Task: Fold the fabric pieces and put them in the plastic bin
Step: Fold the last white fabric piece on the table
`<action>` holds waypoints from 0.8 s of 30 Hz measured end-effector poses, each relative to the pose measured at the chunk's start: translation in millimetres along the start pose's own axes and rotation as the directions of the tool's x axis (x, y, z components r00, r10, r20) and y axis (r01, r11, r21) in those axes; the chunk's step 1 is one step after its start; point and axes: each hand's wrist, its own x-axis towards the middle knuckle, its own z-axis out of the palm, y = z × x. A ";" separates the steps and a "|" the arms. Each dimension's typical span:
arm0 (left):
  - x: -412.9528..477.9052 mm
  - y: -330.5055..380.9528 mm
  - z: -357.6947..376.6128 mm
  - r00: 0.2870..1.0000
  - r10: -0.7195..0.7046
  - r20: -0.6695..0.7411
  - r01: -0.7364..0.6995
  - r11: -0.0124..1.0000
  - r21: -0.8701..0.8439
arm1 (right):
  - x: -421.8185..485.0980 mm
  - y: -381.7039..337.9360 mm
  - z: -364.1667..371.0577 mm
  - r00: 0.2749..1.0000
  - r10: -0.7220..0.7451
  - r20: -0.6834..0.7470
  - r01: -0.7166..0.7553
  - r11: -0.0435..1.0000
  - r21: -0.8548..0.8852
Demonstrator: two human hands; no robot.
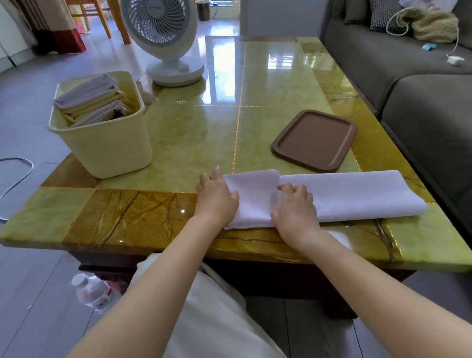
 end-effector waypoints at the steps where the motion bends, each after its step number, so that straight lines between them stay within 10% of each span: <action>1: -1.0 0.8 -0.9 0.999 -0.032 -0.019 0.030 0.994 -0.108 | -1.3 0.3 -0.2 1.000 -0.017 0.008 0.017 1.000 -0.005; 11: -12.8 -17.1 -23.9 0.991 0.107 -0.084 -0.115 0.989 -0.095 | -8.0 -13.0 2.4 0.976 -0.183 0.114 0.189 0.981 -0.042; 24: -25.2 -105.1 -54.8 0.985 -0.093 -0.147 0.128 0.959 0.252 | -25.9 -85.6 36.2 0.904 -0.364 0.223 0.391 0.916 -0.090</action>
